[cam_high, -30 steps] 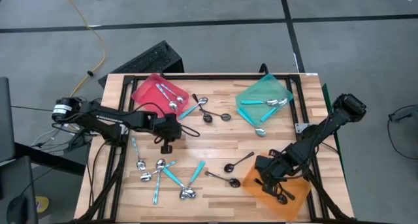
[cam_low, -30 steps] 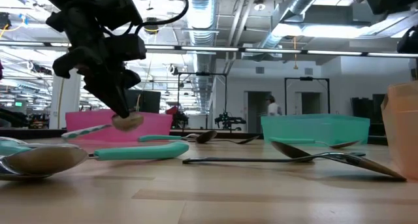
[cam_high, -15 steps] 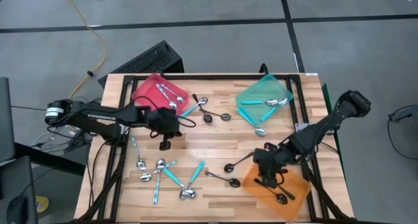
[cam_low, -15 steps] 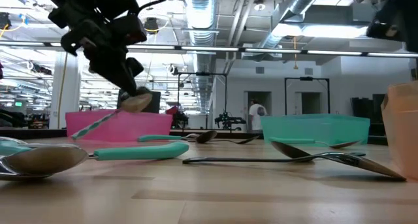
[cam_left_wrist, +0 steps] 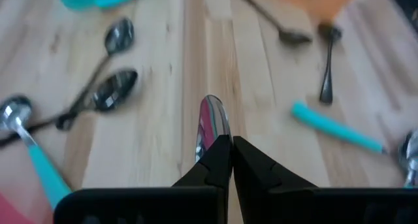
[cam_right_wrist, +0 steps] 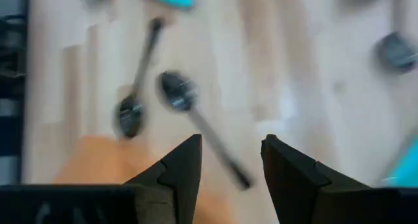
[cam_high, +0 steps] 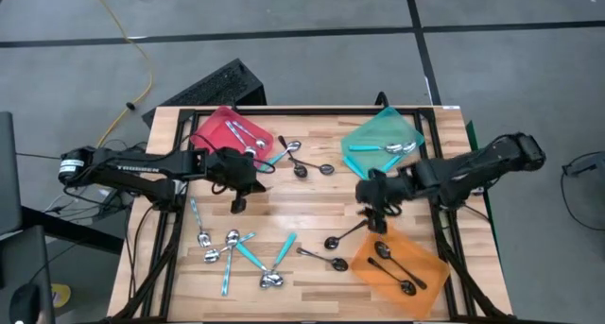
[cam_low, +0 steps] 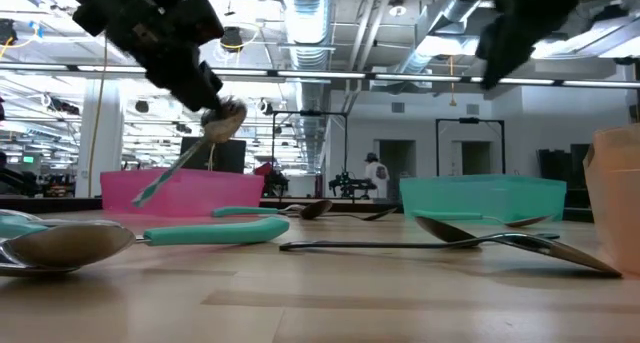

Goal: Sort silverware by color (type)
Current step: Put the blue patterned spoon into the red bin

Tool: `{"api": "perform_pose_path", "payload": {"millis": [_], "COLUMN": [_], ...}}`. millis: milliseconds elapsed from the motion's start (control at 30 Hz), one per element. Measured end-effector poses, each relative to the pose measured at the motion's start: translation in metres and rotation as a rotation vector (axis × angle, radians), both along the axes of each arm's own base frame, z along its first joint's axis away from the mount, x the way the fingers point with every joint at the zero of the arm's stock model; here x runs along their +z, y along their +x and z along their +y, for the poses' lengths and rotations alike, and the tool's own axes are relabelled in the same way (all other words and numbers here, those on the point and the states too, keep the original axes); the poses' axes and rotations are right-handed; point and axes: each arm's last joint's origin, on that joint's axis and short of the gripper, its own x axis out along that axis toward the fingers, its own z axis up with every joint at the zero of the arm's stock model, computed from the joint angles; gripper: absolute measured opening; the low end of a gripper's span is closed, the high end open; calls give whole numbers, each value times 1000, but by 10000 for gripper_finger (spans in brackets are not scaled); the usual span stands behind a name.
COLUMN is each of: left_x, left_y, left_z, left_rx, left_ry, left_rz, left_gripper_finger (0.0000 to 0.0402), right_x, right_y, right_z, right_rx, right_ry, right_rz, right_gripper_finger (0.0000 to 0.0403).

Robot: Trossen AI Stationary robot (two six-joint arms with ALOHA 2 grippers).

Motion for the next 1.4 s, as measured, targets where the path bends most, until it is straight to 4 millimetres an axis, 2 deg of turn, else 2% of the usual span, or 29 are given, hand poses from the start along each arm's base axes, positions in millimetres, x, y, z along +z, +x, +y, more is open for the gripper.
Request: {"api": "perform_pose_path", "payload": {"millis": [233,467,733,867,1033,1133,1233,1400], "left_x": [14,24,33,40,64,78,89,95], "left_y": [3,6,8,5,0,-3,-4,-6], "left_z": [5,8,23,45,68,71,71,71], "left_rx": [36,26,58,202,302,304,305,323], "left_ry": [-28,6,132,197,74,43,57,35], "left_rz": [-140,-244,-345,-408,-666,-816,-928,-989], "left_gripper_finger": [0,0,0,0,0,0,0,0], "right_x": [11,30,41,33,25,19,18,24], "right_y": [26,45,59,72,88,100,106,119], "right_z": [-40,-57,-72,-79,-84,-89,-97,-110], "right_rx": [-87,-98,-152,-154,-128,-145,-237,-296], "right_ry": [-65,-117,-134,-167,-237,-261,-279,-310], "right_rz": [-226,-496,-676,-705,-758,-821,-872,-888], "right_gripper_finger": [179,179,179,179,180,184,195,227]}}
